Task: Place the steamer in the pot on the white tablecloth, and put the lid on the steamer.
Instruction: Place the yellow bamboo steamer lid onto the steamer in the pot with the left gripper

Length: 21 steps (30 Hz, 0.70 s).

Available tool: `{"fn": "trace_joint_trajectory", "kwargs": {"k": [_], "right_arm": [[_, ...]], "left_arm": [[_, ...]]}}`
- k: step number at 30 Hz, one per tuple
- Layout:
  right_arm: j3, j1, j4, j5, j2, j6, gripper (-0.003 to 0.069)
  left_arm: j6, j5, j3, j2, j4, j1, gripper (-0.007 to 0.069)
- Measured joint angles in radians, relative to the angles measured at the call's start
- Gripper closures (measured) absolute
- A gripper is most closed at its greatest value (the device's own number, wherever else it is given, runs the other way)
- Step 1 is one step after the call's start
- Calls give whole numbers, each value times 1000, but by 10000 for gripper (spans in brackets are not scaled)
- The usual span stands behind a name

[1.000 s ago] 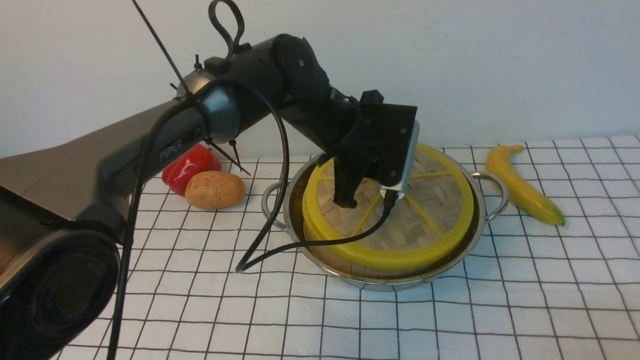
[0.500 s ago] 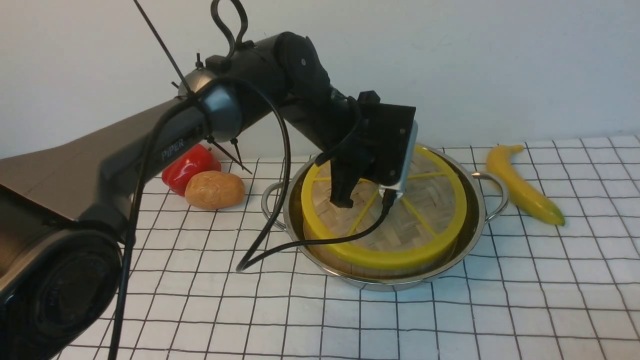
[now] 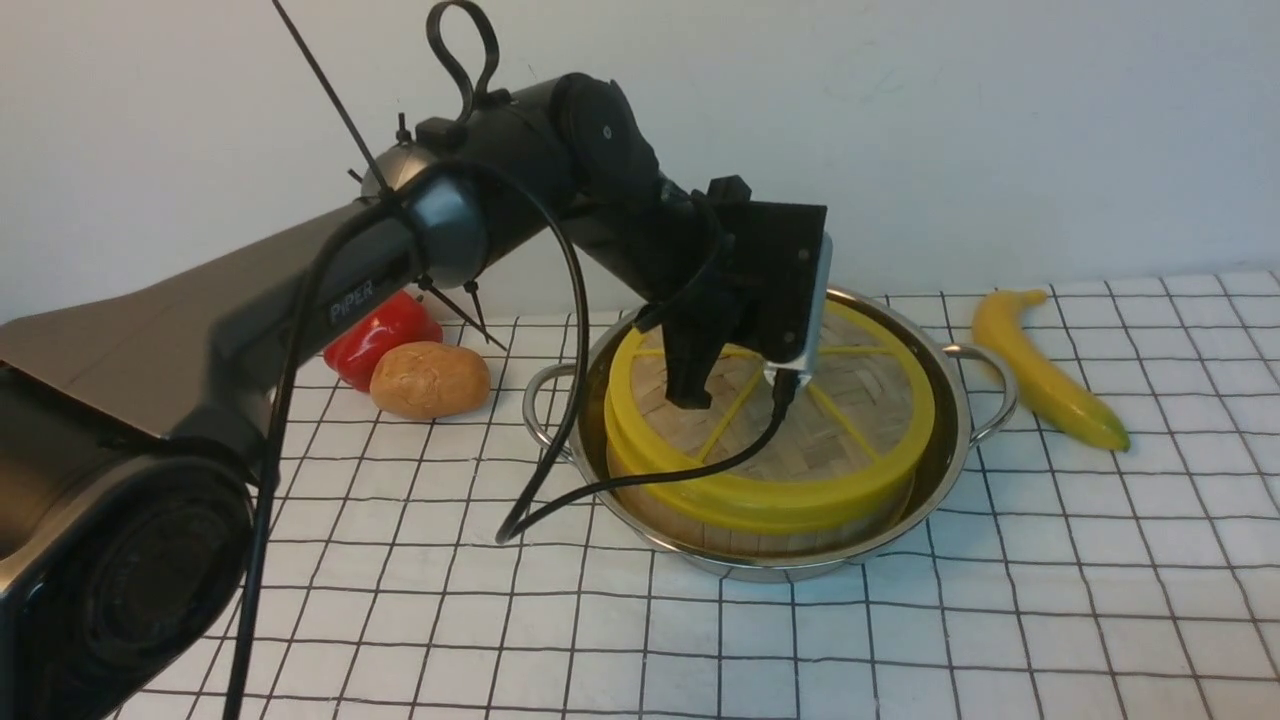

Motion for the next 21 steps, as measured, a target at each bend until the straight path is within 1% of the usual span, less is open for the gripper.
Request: {"fn": "trace_joint_trajectory", "kwargs": {"k": [9,21], "right_arm": [[0,0,0,0,0,0,417],[0,0,0,0,0,0,417]], "left_arm": [[-51,3,0,1,3,0,617],[-97,35,-2,2,58,2,617]]}}
